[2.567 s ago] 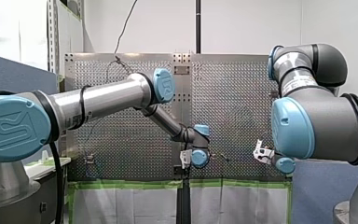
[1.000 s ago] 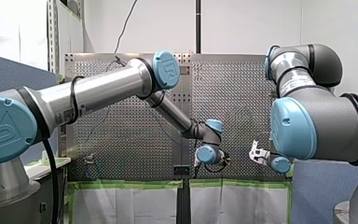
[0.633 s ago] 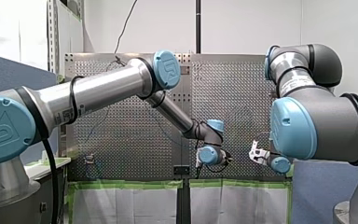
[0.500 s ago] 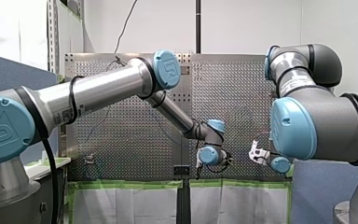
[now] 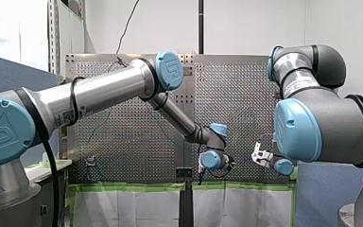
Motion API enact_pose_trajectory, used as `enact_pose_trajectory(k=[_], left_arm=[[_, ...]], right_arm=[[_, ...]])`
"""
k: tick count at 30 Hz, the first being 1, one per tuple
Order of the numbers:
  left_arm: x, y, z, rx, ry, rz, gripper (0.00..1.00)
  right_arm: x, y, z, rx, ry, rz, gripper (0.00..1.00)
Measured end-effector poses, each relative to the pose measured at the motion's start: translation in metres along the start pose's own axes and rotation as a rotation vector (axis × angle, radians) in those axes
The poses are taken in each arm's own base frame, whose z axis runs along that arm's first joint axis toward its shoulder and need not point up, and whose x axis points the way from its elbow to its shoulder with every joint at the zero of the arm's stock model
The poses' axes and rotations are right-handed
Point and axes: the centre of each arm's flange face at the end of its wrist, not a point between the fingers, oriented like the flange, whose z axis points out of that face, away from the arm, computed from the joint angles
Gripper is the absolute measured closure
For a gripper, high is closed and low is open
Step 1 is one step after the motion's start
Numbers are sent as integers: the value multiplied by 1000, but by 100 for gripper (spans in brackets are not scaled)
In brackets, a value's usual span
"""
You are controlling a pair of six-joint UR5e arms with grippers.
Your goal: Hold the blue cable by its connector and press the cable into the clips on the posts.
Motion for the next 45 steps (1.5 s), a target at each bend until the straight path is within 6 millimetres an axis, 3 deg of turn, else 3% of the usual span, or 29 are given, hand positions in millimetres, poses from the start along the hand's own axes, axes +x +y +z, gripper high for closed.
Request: enact_pose_trajectory(k=[9,19,26,45], left_arm=[[-4,0,-7,1,29,15,0],[-42,-13,-34,26,-31,-43,0],[-72,-4,-45,23,-98,-121,0],[-121,22,-99,8,-89,-263,0]], right_arm=[[0,-1,0,0,-2,0,100],[-1,-1,-1,-2,-6,0,100],[-1,-1,-1,0,-6,2,100],[-2,-5,-1,7,-8,3,100]])
